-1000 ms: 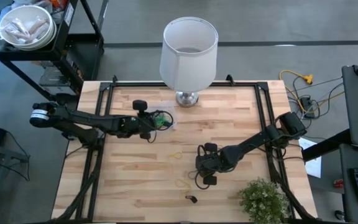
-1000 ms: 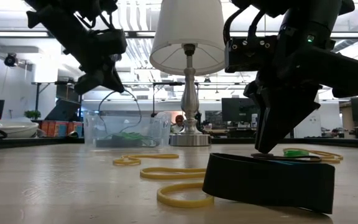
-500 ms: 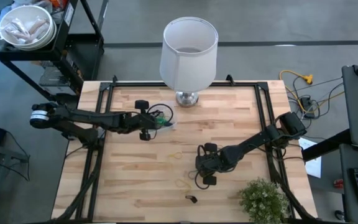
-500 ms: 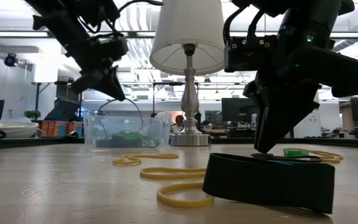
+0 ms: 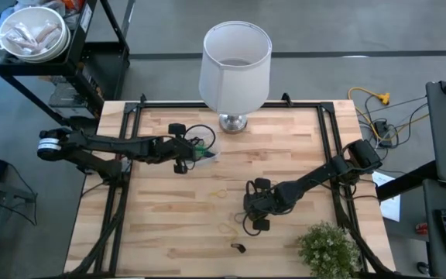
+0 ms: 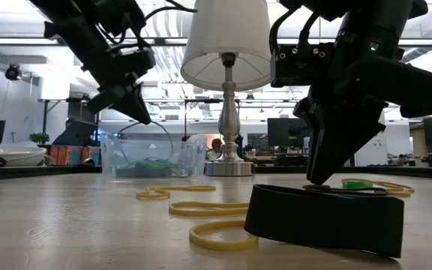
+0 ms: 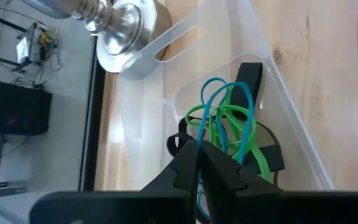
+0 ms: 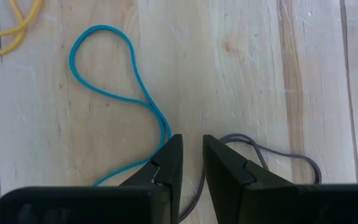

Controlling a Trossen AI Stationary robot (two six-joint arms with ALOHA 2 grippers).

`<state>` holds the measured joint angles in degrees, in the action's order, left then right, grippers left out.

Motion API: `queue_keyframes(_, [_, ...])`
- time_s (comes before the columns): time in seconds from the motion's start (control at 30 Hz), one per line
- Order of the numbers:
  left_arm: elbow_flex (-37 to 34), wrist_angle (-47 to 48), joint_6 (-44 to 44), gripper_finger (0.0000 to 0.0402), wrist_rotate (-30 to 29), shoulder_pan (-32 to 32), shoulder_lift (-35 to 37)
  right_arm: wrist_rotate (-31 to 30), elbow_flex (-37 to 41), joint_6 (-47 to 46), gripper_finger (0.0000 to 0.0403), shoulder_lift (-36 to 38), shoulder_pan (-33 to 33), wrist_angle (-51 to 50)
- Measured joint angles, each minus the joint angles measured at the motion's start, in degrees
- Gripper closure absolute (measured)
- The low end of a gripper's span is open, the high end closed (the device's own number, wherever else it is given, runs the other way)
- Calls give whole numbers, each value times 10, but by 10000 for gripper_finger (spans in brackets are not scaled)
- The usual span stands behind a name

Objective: Pick and place rubber bands into bin
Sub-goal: Put the blue rubber band into the transparent bin, then put the purple rubber band into the transparent bin

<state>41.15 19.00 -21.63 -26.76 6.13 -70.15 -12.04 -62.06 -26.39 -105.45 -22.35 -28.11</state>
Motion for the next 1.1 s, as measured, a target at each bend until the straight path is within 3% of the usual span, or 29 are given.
queue_keyframes(0.43, [-2,0,-16,399,8,14,0,0,0,0,346,0,0,0])
queue_keyframes(0.77, [-3,0,-17,337,7,14,0,0,0,0,346,0,0,1])
queue_keyframes(1.1, [-3,0,34,328,3,14,0,0,0,-2,346,0,0,3])
